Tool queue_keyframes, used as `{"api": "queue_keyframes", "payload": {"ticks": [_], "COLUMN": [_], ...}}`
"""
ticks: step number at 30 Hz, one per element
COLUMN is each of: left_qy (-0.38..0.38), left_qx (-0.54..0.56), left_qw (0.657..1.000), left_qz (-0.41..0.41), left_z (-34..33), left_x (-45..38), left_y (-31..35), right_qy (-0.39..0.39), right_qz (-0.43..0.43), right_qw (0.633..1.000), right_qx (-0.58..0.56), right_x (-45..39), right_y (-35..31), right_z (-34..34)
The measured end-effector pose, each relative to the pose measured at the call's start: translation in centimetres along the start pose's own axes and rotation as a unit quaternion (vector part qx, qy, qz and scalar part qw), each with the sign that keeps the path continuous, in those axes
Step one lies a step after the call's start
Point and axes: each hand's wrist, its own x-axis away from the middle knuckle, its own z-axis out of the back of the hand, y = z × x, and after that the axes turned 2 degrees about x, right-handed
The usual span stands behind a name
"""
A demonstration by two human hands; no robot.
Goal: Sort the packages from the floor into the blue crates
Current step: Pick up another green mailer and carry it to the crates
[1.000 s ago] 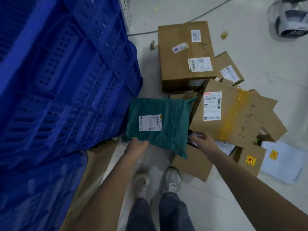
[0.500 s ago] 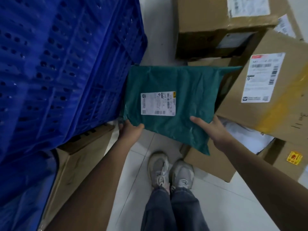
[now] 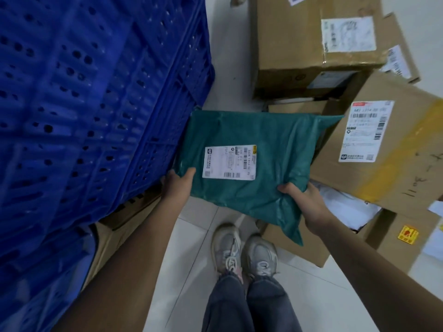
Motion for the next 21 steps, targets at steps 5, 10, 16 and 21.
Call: {"api": "queue_keyframes", "payload": {"ticks": [5,10,16,21], "left_qy": [-0.036,-0.213,-0.339,-0.343], "left_qx": [-0.002,0.081,0.169,0.245], "left_qw": [0.999,0.974,0.925,0.906], "left_qz": [-0.021,-0.005,-0.014,-0.040], "left_z": [1.8,3.8,4.3,6.7], "left_x": [1.8,6.2,11.1,18.0], "left_y": [1.6,3.9,6.3,8.3], "right_qy": [-0.024,-0.060,-0.080,-0.074], "right_qz": [0.001,-0.007,0.028,0.040], "right_qw": [0.999,0.997,0.995,0.995], "right_qx": [-0.021,-0.051,-0.058,-0.044], "right_x": [4.0,7.6,11.7,17.0], "right_y": [0.1,-0.9,-3.6,-7.0], "right_z": [3.5,8.0,11.9,13.5]}}
